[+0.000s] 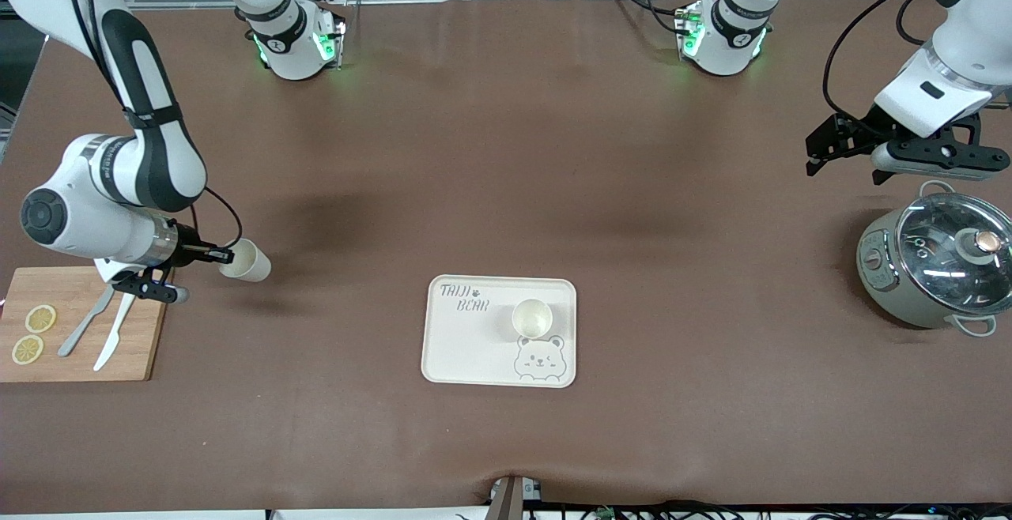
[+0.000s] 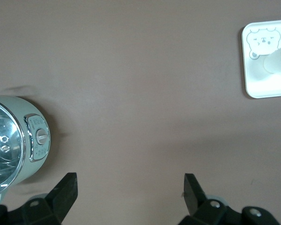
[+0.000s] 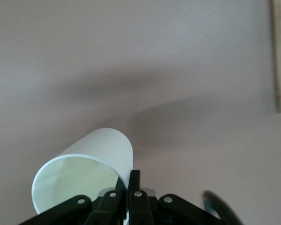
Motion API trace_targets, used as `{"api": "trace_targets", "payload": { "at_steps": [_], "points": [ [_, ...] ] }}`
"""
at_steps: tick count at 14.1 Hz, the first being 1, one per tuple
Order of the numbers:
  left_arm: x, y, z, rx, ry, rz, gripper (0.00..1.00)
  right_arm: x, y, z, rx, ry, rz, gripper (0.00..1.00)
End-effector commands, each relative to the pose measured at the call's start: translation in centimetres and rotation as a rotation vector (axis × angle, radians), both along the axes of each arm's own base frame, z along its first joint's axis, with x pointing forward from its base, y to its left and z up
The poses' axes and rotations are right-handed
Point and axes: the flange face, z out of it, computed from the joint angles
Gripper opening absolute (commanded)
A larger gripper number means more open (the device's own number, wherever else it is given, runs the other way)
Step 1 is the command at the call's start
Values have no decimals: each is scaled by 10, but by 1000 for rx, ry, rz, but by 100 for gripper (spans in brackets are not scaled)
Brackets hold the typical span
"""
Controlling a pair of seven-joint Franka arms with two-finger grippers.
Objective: Place white IKEA cup upright on tray with both arms
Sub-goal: 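Carry the cup with the right gripper onto the tray beside the first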
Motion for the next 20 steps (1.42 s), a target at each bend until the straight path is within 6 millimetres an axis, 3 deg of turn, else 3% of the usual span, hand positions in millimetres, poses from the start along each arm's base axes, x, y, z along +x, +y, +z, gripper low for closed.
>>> {"api": "trace_targets", "payload": {
  "at_steps": [1,4,6,9,14,17,20],
  "points": [
    [1,6,8,-18,-14,22,100,17,43,28,14,-1,-103,0],
    [1,6,6,-14,-10,7,100,30,110,48,-10,-19,-218,0],
    [1,7,5,-12,-4,7,100,39,144,56,-20,-27,-300,0],
    [3,6,3,-7,-1,1,100,47,196,51,-34,-21,-400,0],
    [10,3,6,-2,-13,-17,100,59,252,52,-25,-18,-543,0],
    [9,0,8,-5,-15,-12,100,58,282,39,-6,15,-623,0],
    [9,-1,8,-5,-14,-10,100,62,326,24,6,37,-721,0]
  ]
}}
